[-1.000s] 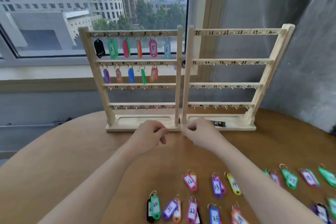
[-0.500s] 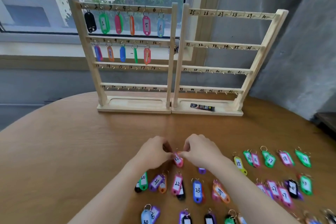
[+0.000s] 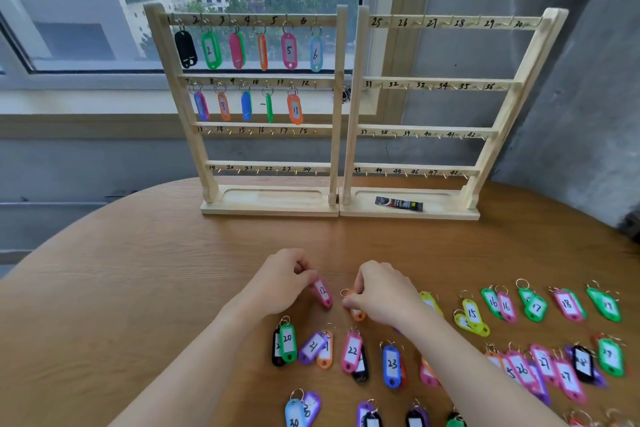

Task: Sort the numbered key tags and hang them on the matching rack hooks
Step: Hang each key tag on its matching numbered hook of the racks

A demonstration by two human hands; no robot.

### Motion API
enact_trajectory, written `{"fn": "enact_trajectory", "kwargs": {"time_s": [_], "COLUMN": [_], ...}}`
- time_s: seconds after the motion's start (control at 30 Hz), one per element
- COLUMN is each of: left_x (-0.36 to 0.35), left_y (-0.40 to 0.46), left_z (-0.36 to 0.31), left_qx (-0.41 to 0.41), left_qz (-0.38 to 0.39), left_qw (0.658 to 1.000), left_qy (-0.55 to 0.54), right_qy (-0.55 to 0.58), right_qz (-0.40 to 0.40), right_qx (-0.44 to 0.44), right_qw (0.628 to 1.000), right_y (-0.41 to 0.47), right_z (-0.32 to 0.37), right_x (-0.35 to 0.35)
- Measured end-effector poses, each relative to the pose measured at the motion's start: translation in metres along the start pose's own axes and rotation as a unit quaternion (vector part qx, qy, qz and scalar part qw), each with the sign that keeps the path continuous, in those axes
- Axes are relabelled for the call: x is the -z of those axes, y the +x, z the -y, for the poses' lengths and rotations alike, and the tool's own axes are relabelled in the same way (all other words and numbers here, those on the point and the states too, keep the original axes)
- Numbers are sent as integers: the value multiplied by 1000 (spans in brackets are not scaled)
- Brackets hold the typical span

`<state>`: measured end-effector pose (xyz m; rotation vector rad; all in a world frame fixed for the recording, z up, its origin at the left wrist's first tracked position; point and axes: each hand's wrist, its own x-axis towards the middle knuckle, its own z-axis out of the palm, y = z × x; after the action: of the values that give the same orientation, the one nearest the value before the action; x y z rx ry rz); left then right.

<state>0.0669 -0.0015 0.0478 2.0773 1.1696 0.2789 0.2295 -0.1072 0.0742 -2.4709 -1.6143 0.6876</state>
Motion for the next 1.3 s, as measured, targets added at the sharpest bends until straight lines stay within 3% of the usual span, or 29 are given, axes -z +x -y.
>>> {"fn": "enact_trajectory", "kwargs": {"time_s": [0.17,0.37,0.63,0.93,1.3], "left_x": [23,73,128,154,154], "left_y": [-4,16,40,69,95], "left_z": [-13,-54,-104,-137,-146], "left_qx": [-43,-86,-146,-166,-157], "left_qz": [-16,-93,-200,-284,-326], "left_qw": [998,991,966,940,928], "left_qy": [-30,-40,-75,-94,-83], "right_qy": [91,304,396,393,302], "right_qz": [-17,-37,-115,-175,-185], "right_qx": [14,54,115,167,209], "right_qw": [996,950,904,887,912], "right_y": [10,14,26,30,60], "right_z": [-4,5,20,45,63], "right_x": [-4,27,88,139,183]}}
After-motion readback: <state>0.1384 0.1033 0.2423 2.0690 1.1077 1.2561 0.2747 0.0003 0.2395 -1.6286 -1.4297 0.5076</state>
